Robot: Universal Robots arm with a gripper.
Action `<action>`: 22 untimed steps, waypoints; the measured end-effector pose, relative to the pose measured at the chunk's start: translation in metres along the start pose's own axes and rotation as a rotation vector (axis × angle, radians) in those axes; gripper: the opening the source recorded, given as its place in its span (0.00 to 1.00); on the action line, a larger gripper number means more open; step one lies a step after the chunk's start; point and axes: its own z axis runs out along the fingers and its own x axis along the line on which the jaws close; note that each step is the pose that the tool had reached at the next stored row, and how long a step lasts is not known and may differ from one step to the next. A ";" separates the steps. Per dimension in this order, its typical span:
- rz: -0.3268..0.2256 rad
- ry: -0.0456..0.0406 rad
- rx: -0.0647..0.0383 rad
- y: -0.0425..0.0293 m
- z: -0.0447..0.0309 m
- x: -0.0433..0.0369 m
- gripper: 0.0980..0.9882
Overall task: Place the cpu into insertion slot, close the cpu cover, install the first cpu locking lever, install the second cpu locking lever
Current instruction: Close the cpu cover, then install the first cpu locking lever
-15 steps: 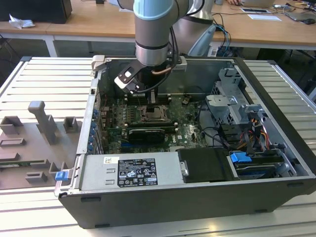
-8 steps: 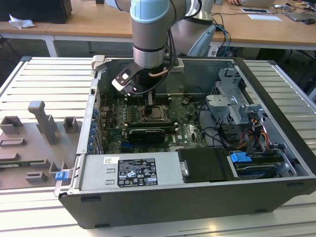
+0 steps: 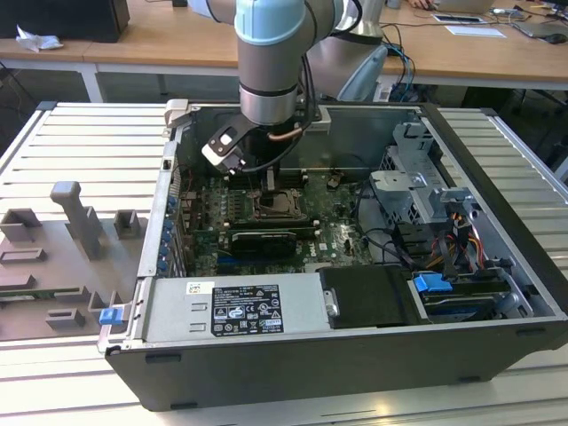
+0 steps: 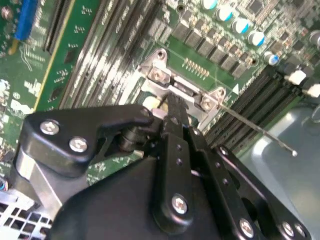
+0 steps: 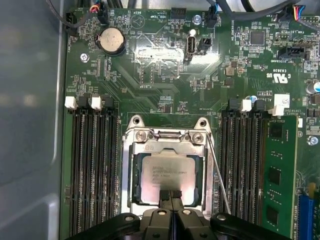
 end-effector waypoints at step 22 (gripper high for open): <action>0.000 -0.0005 0.001 0.0169 -0.0071 -0.0005 0.01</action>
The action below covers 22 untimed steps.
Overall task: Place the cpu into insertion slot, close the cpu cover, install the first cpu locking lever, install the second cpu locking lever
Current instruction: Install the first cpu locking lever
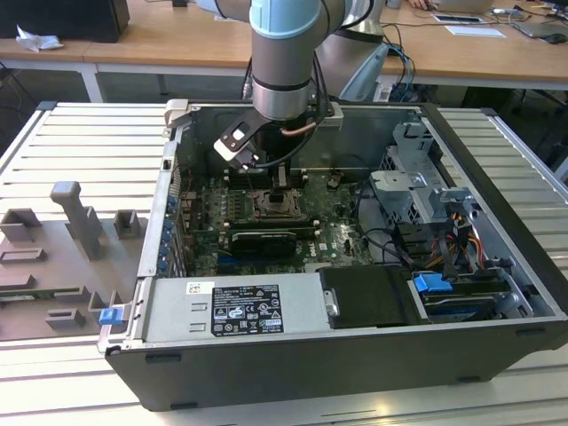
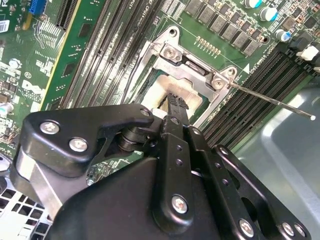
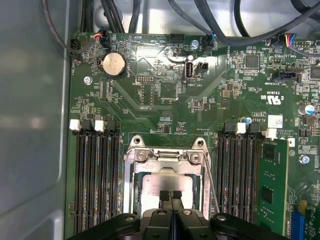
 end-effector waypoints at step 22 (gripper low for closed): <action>-0.063 0.0005 0.001 0.0013 -0.0487 0.0010 0.01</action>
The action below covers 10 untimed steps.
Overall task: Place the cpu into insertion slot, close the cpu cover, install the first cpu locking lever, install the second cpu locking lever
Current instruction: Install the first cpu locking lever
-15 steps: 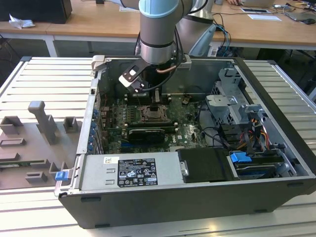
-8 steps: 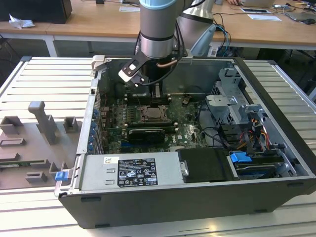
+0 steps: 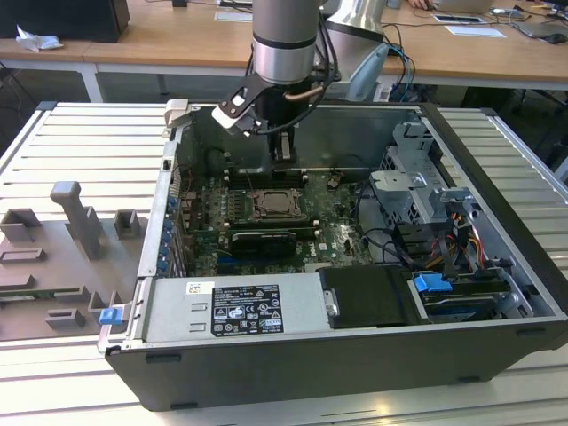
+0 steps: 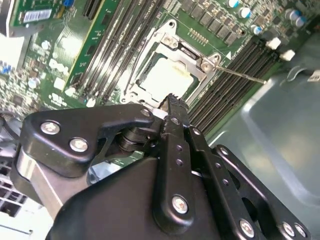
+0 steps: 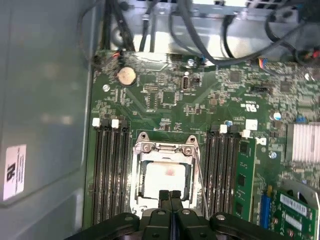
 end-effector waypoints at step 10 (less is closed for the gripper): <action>-0.151 0.0018 0.002 0.0000 0.0002 0.0000 0.01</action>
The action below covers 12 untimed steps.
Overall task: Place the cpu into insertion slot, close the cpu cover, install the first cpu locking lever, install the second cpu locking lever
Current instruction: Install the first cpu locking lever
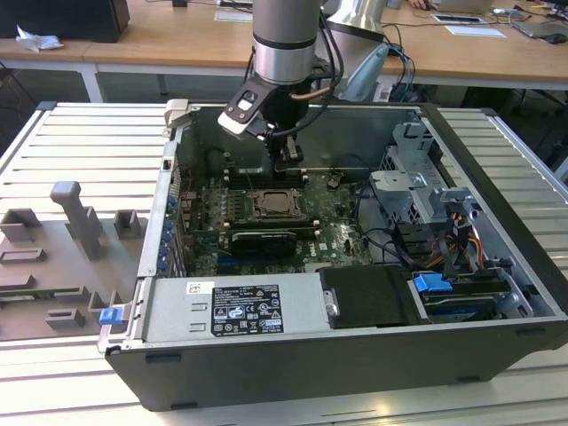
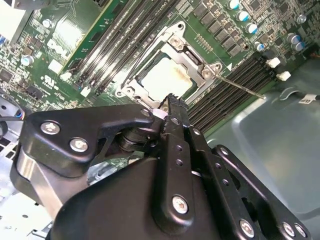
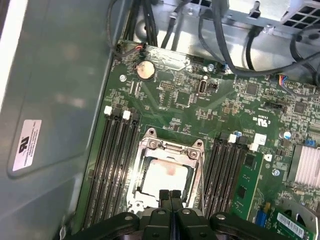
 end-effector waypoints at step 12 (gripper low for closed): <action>-0.185 0.0031 0.002 0.0000 0.0000 0.0000 0.01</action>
